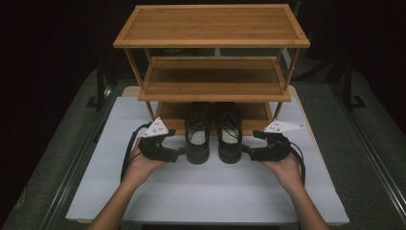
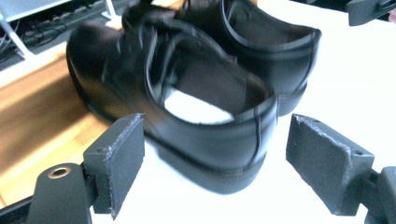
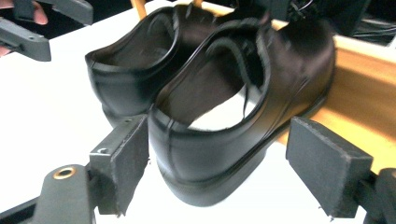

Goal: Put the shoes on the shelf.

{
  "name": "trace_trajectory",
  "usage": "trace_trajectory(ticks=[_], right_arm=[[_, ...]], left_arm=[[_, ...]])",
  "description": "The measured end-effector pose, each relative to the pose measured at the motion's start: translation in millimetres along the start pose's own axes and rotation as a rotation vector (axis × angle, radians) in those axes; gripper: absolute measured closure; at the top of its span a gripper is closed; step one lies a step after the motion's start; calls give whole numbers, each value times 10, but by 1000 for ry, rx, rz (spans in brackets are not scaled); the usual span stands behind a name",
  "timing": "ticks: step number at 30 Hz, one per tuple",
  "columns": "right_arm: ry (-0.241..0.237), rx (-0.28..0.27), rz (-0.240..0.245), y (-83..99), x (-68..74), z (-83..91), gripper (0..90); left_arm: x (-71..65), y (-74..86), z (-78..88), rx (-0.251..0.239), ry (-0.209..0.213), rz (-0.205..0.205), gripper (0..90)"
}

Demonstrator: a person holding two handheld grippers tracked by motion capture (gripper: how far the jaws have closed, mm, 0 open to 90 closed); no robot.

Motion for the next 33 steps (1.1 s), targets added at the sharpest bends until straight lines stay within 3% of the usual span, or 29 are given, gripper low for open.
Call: trace_trajectory(ticks=[3,6,8,10,15,20,23,25,33], right_arm=[[-4,30,-4,184,43,-88,168],[-5,52,-11,251,43,-152,148],[-9,85,-13,346,42,-256,135],[-9,96,-8,373,38,-286,135],[-19,137,-3,462,35,-451,131],[-15,153,22,478,52,-546,131],[-22,166,25,495,59,-611,131],[-10,172,33,502,61,-637,135],[-26,159,15,446,103,-674,145]], left_arm=[[11,199,-117,23,8,29,150],[31,261,-184,52,-5,25,98],[40,328,-294,95,10,30,72],[31,348,-331,107,15,31,67],[-4,420,-535,154,22,-17,67],[-8,432,-637,163,14,-29,67],[-29,420,-692,156,32,-34,68],[-61,407,-730,156,18,-51,66],[-104,358,-785,144,31,-42,96]])
Point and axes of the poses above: each handheld gripper's, and its own axes: z roughly backward along the jaws, y roughly out of its underside, x roughly to its left, the point moved 5 cm from there along -z, roughly forward along the jaws, and after that the axes turned 2 degrees about x, right-handed, at the moved point
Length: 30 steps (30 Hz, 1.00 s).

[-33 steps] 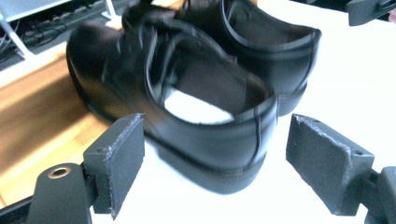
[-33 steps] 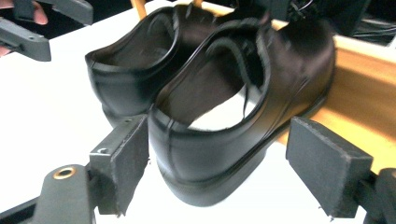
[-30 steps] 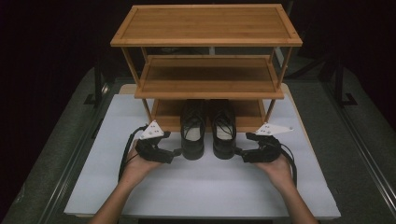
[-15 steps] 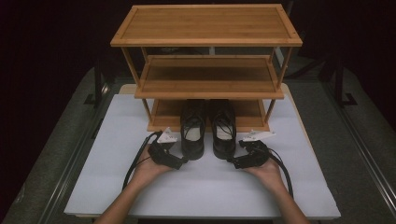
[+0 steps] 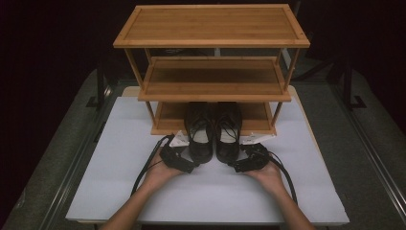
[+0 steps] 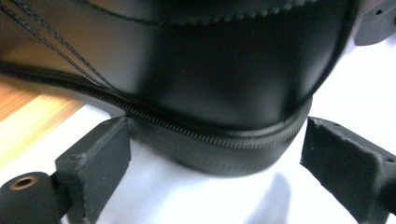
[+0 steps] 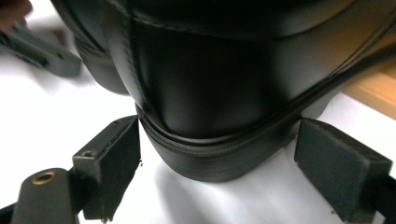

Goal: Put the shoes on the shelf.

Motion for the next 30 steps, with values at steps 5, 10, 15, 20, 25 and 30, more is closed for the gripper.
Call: trace_trajectory(ticks=[5,10,15,20,25,30], right_arm=[[16,-2,-27,-34,2,-39,145],[8,-16,-59,-62,-2,-18,154],[-11,-9,-78,-102,-18,3,156],[-29,-5,-93,-154,-46,29,156],[-44,-5,-107,-200,-88,30,156],[-43,-5,-113,-267,-153,-2,156]], left_arm=[[9,-1,-27,7,-10,-6,106],[17,-44,5,-9,-2,12,113],[28,-86,30,-5,7,19,113],[53,-166,69,-31,19,29,113],[107,-214,63,-31,28,38,113],[199,-241,21,-33,37,47,113]])
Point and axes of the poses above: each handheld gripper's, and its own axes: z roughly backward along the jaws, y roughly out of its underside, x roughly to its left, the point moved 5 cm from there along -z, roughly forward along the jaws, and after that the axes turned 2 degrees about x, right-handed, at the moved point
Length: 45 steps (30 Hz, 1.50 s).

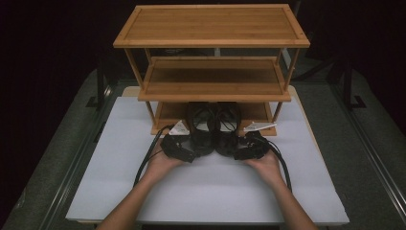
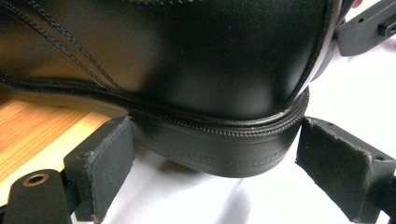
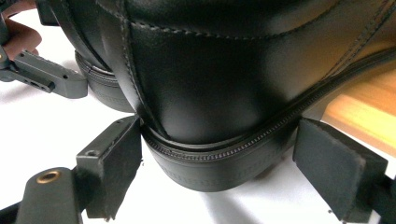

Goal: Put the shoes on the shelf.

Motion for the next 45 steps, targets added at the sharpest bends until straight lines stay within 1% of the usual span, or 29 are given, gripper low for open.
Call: trace_trajectory(ticks=[1,2,3,4,6,8,10,11,13,16,18,19,20,23,26,27,28,29,30,31,32,33,35,36,37,42,43,44,45], right_arm=[[1,2,6,-15,-14,-9,155],[3,-1,7,-32,-28,-16,156],[5,-5,1,-46,-37,-21,156],[11,-7,7,-74,-71,-45,156],[13,-10,5,-103,-101,-66,155],[15,-11,6,-119,-115,-77,155],[19,-9,2,-149,-142,-95,155],[23,-10,-3,-175,-174,-118,155],[24,-16,-7,-188,-188,-129,155],[43,-29,-11,-221,-240,-180,156],[53,-26,-13,-235,-265,-207,156],[57,-28,-11,-244,-278,-217,156],[59,-31,-12,-253,-290,-226,156],[66,-36,-16,-284,-319,-244,156],[70,-50,-7,-312,-348,-262,155],[79,-43,-25,-328,-359,-279,155],[84,-51,-13,-340,-375,-295,156],[88,-56,-10,-350,-385,-306,156],[91,-56,-18,-359,-391,-315,156],[96,-60,-11,-371,-408,-325,156],[99,-60,-19,-381,-415,-331,156],[99,-60,-19,-381,-415,-331,156],[113,-64,-18,-409,-455,-370,157],[118,-63,-21,-414,-462,-382,157],[120,-64,-34,-418,-466,-389,157],[132,-71,-50,-428,-489,-417,167],[128,-70,-61,-417,-502,-423,169],[122,-56,-88,-403,-488,-415,169],[122,-56,-88,-403,-488,-415,169]], left_arm=[[19,-6,-9,0,0,1,113],[36,-13,-23,-3,1,12,113],[57,-20,-34,-1,1,12,113],[78,-28,-48,-2,0,13,113],[126,-41,-60,11,0,3,113],[163,-71,-87,6,-3,10,113],[204,-91,-98,14,-4,2,113],[241,-112,-118,13,-7,9,113],[258,-122,-130,14,-6,14,113],[327,-149,-187,22,-20,6,113],[354,-159,-210,26,-28,5,113],[364,-166,-223,19,-30,14,112],[364,-166,-223,19,-30,14,112],[423,-190,-248,13,-31,17,112],[456,-205,-268,8,-36,18,112],[489,-212,-294,13,-42,19,112],[498,-213,-302,16,-43,21,112],[511,-218,-321,10,-46,22,112],[528,-221,-329,18,-47,22,112],[528,-221,-329,18,-47,22,112],[547,-231,-353,20,-48,33,112],[547,-231,-353,20,-48,33,112],[566,-239,-381,20,-61,45,113],[603,-248,-406,27,-61,36,113],[615,-251,-415,28,-67,41,113],[650,-269,-444,31,-75,39,113],[654,-264,-449,31,-74,42,113],[654,-257,-453,31,-66,47,113],[654,-257,-453,31,-66,47,113]])
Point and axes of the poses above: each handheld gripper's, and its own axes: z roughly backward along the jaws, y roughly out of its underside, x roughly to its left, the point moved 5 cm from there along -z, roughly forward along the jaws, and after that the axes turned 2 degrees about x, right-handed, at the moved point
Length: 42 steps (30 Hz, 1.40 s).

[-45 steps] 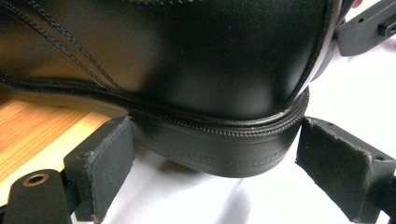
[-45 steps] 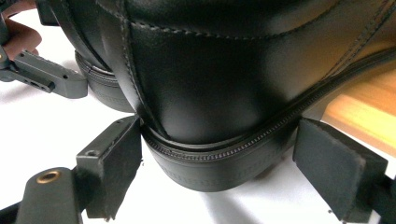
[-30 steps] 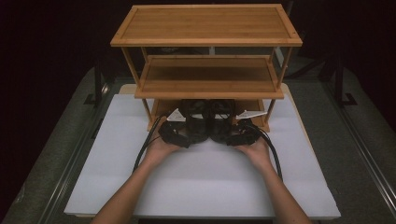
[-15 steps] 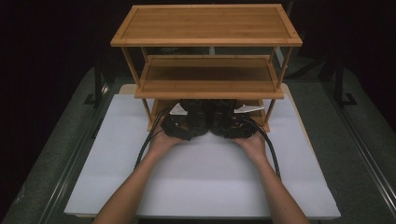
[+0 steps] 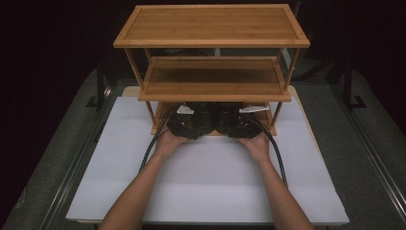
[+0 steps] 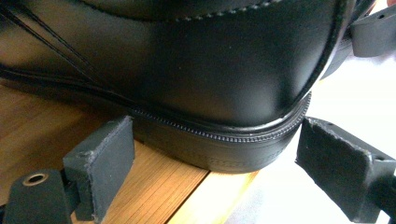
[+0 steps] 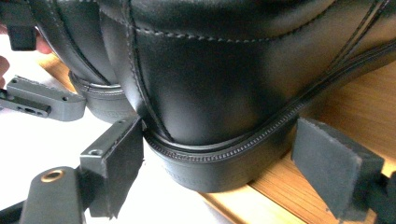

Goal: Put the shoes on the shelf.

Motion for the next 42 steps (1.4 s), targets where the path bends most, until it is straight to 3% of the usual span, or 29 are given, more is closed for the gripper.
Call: trace_trajectory(ticks=[1,2,7,8,13,18,20,21,23,30,33,37,38,42], right_arm=[[-1,-14,18,-5,-23,-13,169],[-6,6,-8,10,-12,-7,169],[-2,7,-9,9,-10,-5,168],[3,0,9,2,-19,2,168],[-20,-17,4,-17,-16,83,142],[6,-38,11,9,-56,235,121],[15,-25,18,34,-56,282,88],[27,-24,36,47,-63,311,87],[44,-37,49,77,-63,383,78],[79,-47,69,194,-48,602,70],[97,-58,101,295,-38,741,70],[108,-60,108,367,-37,843,69],[130,-63,117,416,-44,912,70],[131,-71,120,524,-42,1044,70]], left_arm=[[5,5,0,0,4,3,113],[8,5,0,0,0,6,112],[-4,5,13,7,-3,14,117],[-4,5,22,9,-6,12,123],[-1,-5,128,-6,11,34,130],[2,23,253,-13,-4,45,129],[8,48,318,0,-3,21,129],[-13,75,385,0,-2,34,129],[-9,99,460,-8,-5,18,129],[-80,189,679,-26,-8,20,128],[-122,290,844,-27,-14,9,129],[-162,388,966,-16,-18,-1,129],[-182,439,1035,-20,-22,-5,129],[-231,579,1185,-23,-26,-5,129]])
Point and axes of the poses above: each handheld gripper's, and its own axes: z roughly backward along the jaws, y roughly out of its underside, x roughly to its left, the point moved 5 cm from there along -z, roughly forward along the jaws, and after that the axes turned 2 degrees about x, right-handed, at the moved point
